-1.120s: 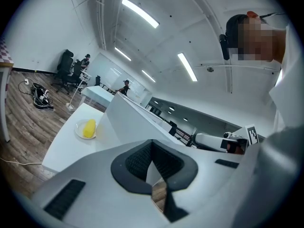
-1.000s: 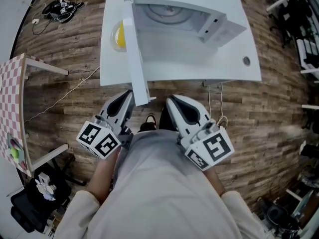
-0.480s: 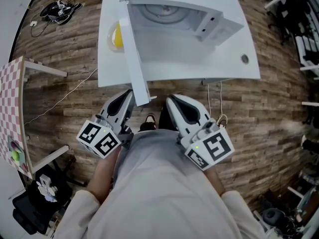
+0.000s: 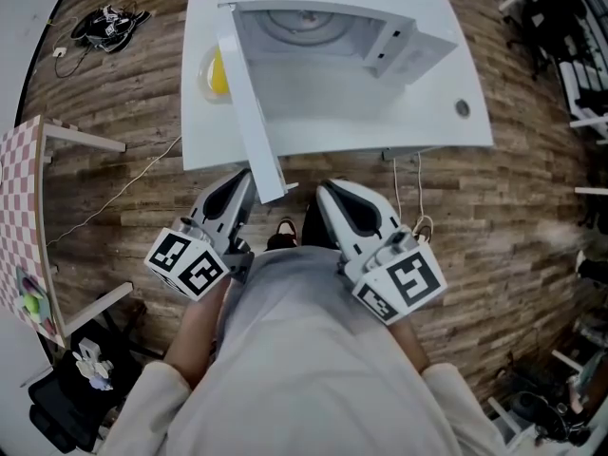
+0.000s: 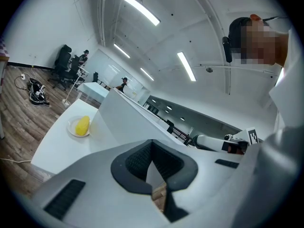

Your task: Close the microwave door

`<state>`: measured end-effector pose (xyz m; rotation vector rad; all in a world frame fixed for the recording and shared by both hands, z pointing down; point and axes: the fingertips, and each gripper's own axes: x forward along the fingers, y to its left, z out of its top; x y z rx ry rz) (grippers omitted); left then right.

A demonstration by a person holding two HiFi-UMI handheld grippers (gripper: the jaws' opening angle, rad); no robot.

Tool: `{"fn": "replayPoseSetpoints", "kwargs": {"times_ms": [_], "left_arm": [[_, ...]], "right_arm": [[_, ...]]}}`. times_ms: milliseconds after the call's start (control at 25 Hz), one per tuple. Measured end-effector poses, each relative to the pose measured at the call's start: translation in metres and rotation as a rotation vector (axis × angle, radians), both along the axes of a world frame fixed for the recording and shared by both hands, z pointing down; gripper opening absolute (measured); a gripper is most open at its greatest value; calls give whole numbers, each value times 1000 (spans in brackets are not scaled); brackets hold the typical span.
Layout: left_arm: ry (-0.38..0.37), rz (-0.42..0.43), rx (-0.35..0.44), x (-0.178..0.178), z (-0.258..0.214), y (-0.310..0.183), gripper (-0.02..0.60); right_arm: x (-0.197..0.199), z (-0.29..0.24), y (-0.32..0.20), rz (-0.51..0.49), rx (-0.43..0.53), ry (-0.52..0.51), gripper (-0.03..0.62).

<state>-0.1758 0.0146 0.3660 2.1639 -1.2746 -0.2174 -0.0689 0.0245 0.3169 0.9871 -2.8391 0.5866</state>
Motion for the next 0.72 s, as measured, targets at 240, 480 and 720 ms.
{"fn": "replayPoseSetpoints", "kwargs": {"times_ms": [240,480,720], "left_arm": [[6,3,-5,1,1,-3,17],[15,8,-11,4,3,-7,17],[21,11,-17,6,3,-10,17]], "right_arm": [[3,0,-2,10,-1,2,23],[7,1,-4,22,-3,2,23],[11,2,-5,28,-8,1,23]]}}
